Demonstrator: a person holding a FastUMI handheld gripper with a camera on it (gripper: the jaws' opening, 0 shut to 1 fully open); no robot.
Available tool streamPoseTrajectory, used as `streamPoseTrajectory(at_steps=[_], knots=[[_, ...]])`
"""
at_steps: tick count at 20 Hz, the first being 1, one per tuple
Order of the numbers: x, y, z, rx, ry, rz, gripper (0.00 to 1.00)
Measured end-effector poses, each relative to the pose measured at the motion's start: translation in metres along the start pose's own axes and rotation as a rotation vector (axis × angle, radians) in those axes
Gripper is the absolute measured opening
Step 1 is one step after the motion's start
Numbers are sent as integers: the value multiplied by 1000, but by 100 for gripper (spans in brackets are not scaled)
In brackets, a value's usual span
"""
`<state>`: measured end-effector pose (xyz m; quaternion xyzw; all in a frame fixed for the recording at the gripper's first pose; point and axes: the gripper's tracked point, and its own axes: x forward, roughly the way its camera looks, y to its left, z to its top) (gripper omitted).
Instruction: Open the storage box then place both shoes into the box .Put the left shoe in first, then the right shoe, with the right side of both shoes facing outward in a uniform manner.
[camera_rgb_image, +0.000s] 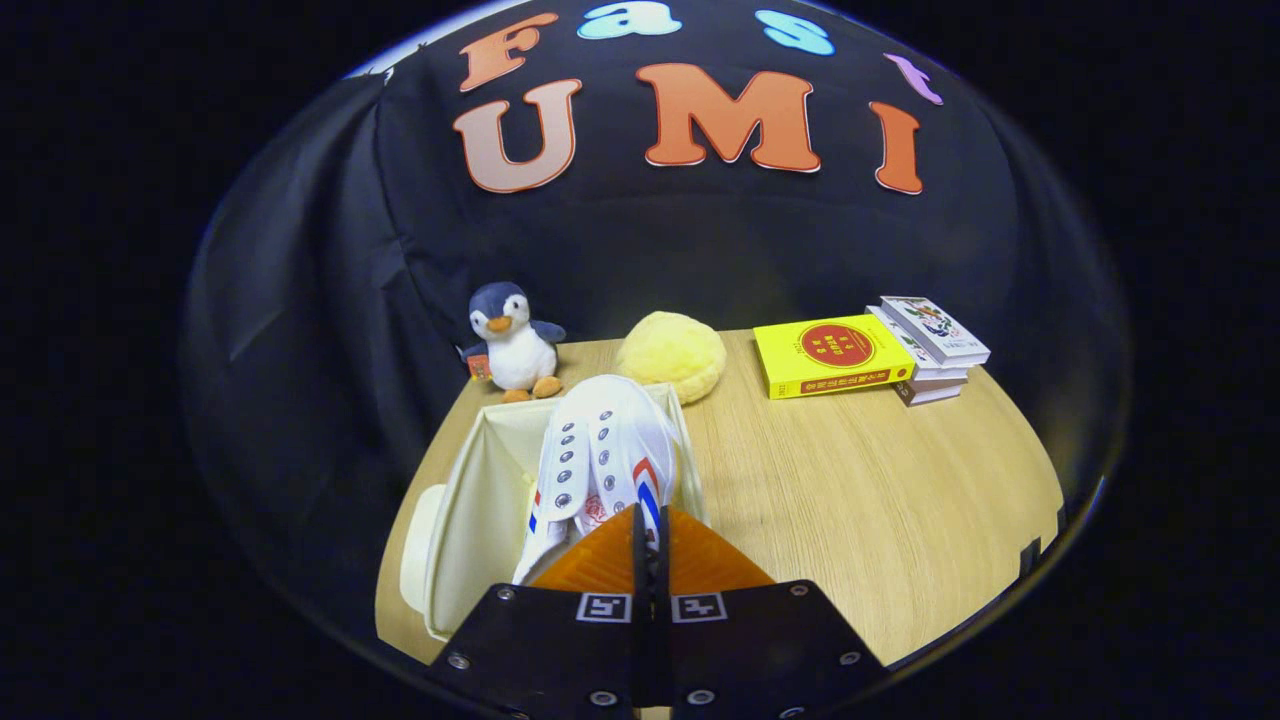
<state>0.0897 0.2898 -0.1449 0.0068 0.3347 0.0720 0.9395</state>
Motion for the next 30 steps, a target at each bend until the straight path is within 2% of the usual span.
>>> streamPoseTrajectory(at_steps=[2, 4, 5, 7, 8, 10, 11, 12, 13, 14, 15, 17, 23, 30], knots=[[1, -1, -9, -20, 27, -32, 3], [-1, 13, -6, 5, 2, 22, 7], [-8, 16, 6, 28, -35, 34, 14], [-18, 2, 31, -3, -116, -2, 18], [-21, -3, 37, -23, -130, -5, 20], [-23, -15, 40, -21, -139, -14, 30], [-23, -25, 40, -9, -139, -22, 40], [-23, -35, 39, 3, -137, -26, 46], [-24, -43, 38, 20, -132, -28, 61], [-26, -55, 39, 34, -129, -34, 67], [-29, -68, 42, 38, -139, -45, 85], [-37, -97, 57, 30, -177, -70, 98], [-74, -186, 108, 53, -312, -98, 98], [-113, -280, 133, 23, -399, -111, 98]])
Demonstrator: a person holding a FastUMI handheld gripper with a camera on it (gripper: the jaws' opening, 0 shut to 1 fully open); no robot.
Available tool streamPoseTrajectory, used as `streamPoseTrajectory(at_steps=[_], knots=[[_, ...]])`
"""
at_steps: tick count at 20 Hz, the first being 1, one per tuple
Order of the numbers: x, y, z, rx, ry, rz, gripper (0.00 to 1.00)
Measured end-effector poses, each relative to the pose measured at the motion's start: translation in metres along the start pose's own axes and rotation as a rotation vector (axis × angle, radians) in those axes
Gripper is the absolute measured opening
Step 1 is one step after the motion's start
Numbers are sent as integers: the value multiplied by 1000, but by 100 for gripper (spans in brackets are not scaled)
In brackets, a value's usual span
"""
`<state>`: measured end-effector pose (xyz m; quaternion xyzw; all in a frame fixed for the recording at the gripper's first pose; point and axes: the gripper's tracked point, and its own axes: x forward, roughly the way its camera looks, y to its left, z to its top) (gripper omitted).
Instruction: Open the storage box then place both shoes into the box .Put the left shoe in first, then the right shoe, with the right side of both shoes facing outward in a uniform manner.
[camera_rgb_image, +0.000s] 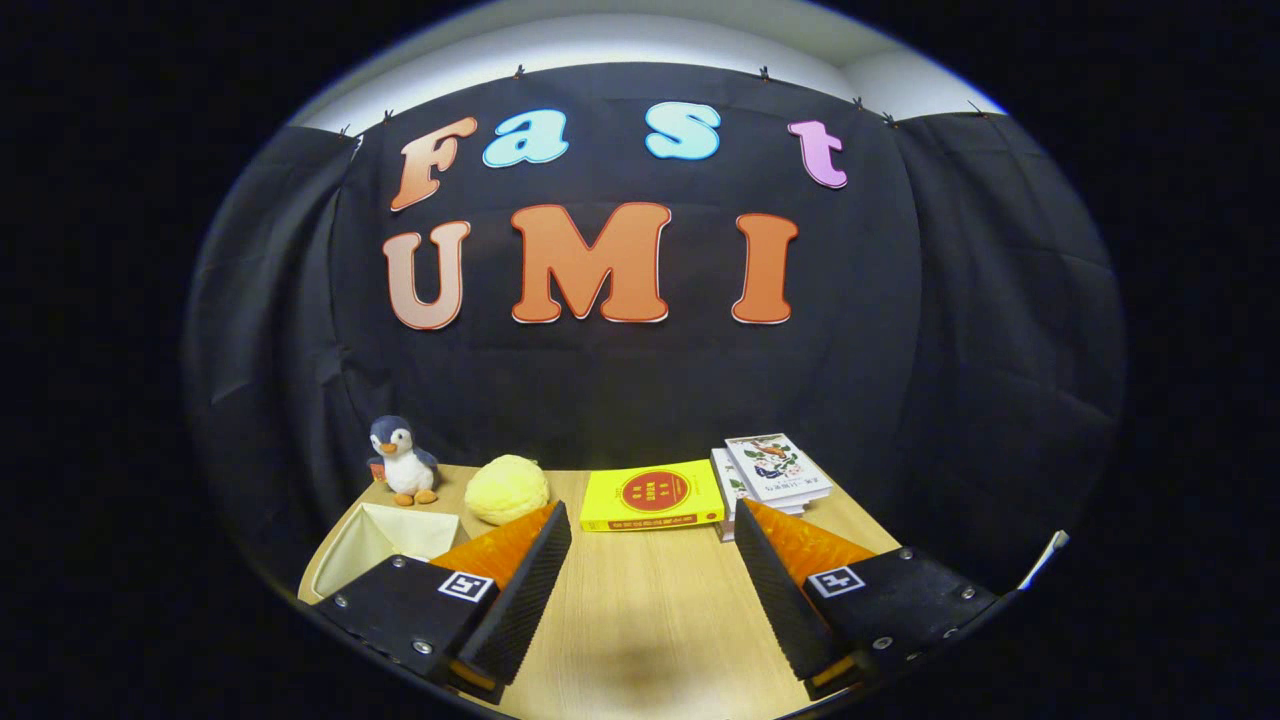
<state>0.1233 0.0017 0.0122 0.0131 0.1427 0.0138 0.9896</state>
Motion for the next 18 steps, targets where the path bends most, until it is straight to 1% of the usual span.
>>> streamPoseTrajectory(at_steps=[4, 9, 11, 13, 18], knots=[[-4, -49, 6, 4, -21, -12, 98], [-5, -99, 8, 60, -24, -21, 98], [-5, -112, 8, 68, -23, -21, 98], [-3, -124, 9, 47, -34, -31, 98], [-4, -136, 16, 48, -63, -21, 98]])
